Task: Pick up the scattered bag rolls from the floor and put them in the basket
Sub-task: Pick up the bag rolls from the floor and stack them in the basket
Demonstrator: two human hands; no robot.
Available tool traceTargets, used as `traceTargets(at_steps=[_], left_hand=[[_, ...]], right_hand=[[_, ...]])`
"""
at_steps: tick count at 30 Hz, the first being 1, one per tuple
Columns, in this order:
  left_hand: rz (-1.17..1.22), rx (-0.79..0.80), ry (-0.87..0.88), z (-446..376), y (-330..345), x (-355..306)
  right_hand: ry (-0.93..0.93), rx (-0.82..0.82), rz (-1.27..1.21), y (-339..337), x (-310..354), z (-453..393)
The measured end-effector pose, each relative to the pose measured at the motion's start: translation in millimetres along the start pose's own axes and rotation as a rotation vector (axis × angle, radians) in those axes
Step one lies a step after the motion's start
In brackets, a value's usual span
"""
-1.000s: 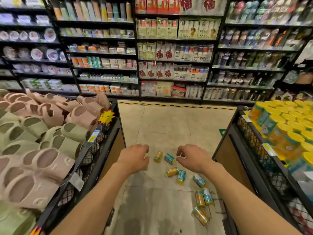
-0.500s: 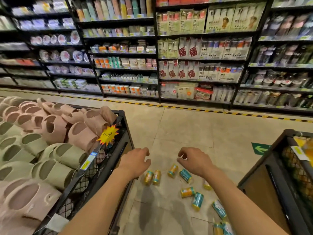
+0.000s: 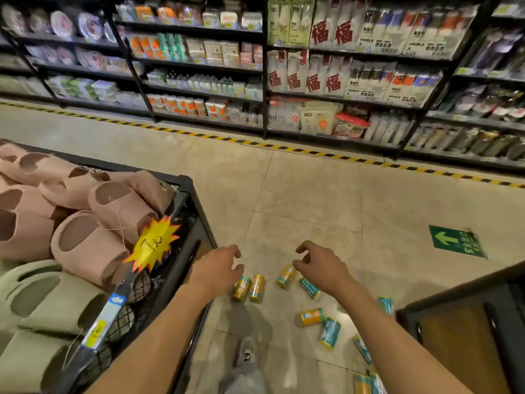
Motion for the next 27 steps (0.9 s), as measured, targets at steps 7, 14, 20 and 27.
traceTargets(at_steps=[7, 14, 20, 27], left_hand=[[0.139, -0.011, 0.007, -129.4, 30.5, 75.2], [0.403, 0.054, -0.171, -226.4, 183.9, 167.2], [0.544, 0.047, -0.384, -281.5, 375.3, 262.4], [0.477, 0.110, -0.460, -332.4, 562.7, 356.0]], right_hand=[[0.225, 0.033, -0.399, 43.0, 24.6, -126.6], [0.505, 0.174, -0.644, 191.9, -24.6, -265.1], [0.642, 0.286, -0.652, 369.0, -100.4, -373.0], [0.657, 0.320, -0.628, 545.6, -173.5, -490.0]])
Point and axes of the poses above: each hand's wrist, its own z-axis away from the middle knuckle, its own y-axis out of the palm, x = y × z, the point moved 1 cm from there along -z, towards the middle knuckle, and after that the axes turned 12 degrees about y, right-handed, at the moved point
